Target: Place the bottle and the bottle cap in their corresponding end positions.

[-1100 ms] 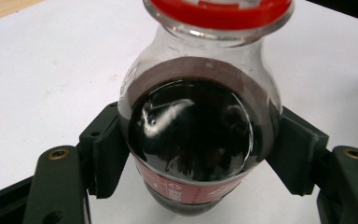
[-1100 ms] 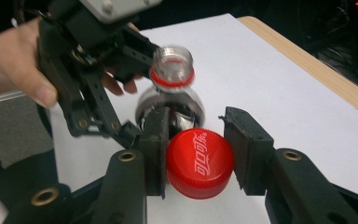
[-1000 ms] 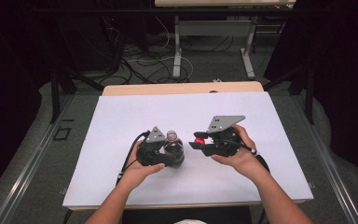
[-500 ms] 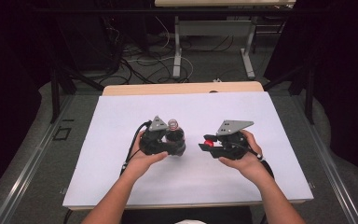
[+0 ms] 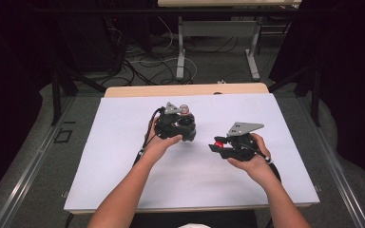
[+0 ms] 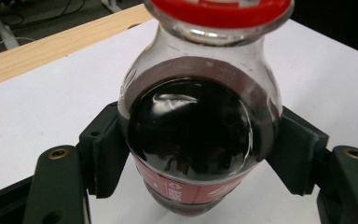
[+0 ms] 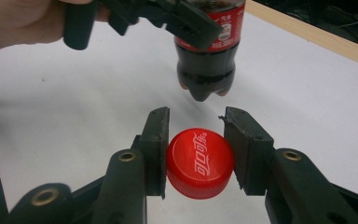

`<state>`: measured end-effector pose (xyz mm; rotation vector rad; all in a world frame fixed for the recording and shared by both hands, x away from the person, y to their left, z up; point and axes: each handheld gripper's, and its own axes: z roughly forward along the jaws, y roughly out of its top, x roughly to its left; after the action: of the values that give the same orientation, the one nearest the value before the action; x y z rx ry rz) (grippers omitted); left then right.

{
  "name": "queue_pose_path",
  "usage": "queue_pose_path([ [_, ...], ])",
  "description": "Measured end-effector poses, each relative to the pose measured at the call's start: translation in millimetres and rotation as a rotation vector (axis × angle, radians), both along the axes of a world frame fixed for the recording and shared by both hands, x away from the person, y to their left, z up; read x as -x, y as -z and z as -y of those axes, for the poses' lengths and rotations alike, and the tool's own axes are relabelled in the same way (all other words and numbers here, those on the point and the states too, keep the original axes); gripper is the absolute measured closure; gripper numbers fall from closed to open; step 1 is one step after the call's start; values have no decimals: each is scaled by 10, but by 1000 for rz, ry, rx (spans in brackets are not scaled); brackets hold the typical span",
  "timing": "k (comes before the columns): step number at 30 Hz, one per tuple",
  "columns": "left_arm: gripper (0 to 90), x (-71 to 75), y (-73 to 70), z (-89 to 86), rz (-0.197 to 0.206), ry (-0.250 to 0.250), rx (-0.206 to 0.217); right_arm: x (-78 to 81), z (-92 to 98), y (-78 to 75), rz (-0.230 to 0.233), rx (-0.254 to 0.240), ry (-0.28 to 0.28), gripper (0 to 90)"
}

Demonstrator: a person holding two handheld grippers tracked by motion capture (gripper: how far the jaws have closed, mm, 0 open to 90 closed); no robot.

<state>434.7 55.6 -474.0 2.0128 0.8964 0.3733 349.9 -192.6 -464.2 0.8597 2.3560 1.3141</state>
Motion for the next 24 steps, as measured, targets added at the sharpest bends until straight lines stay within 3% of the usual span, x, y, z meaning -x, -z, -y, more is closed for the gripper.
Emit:
queue_pose_path([
  [8, 298, -151, 136, 49, -22, -29, -27, -19, 33, 15, -1, 0, 3, 612],
  [11, 299, -195, 171, 57, -22, -48, -17, -20, 35, 17, -7, -5, 8, 612],
  [24, 298, -353, 155, 180, -34, -52, -39, -41, 21, 56, -14, 0, 7, 612],
])
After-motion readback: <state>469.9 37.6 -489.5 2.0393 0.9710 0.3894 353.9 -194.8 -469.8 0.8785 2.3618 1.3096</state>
